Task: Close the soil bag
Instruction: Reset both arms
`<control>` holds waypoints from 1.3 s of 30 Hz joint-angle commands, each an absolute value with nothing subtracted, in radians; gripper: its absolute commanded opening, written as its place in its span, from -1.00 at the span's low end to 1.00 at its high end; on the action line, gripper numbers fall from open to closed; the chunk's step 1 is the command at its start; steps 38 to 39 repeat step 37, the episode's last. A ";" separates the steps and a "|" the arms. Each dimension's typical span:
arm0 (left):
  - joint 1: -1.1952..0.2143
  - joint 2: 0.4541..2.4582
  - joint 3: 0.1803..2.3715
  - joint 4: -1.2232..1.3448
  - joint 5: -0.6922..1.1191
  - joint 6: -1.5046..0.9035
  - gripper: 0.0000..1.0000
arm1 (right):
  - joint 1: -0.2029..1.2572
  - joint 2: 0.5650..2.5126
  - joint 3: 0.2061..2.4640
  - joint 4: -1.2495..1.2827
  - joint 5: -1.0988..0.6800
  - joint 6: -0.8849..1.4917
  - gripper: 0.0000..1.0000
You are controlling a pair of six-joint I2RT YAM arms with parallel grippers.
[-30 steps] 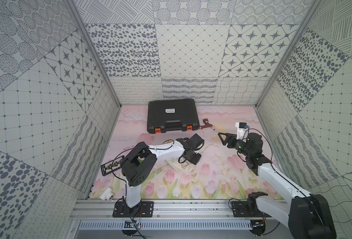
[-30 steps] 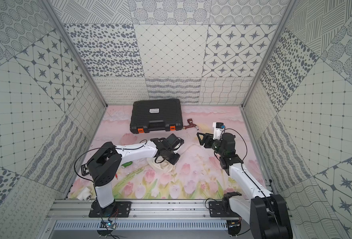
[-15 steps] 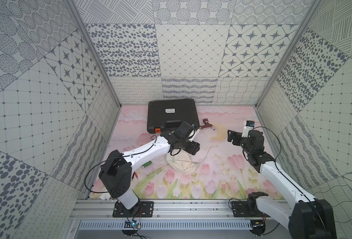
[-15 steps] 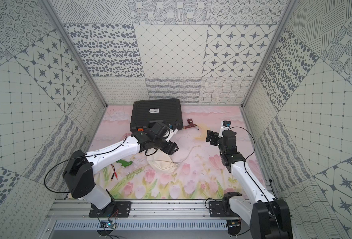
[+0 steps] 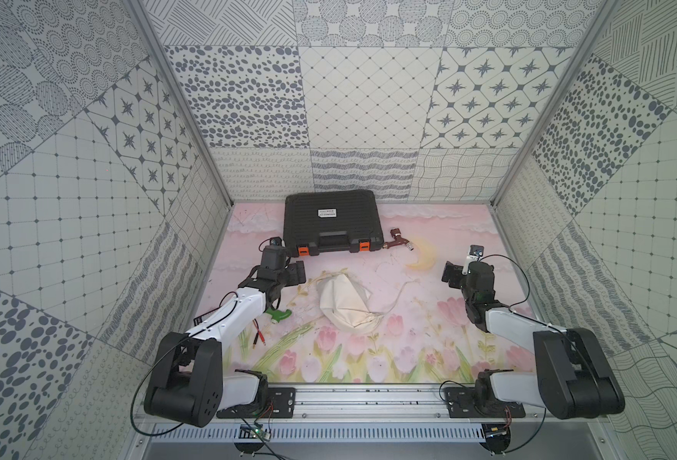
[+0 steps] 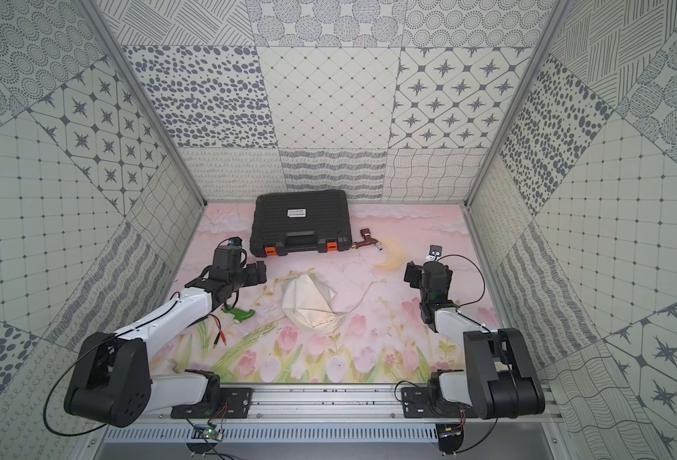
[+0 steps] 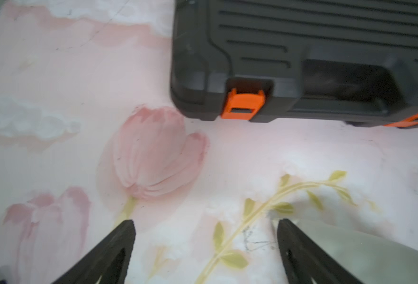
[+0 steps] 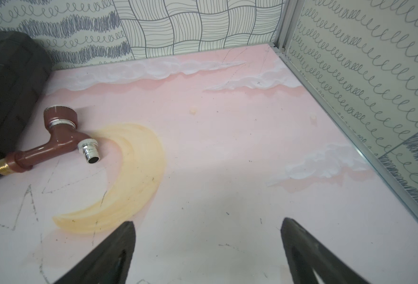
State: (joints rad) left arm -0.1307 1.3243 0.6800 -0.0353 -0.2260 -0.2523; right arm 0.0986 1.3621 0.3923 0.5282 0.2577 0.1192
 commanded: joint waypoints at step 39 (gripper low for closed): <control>-0.026 1.578 0.408 0.868 -0.003 -0.039 0.97 | 0.038 1.566 0.397 0.889 0.047 0.043 0.93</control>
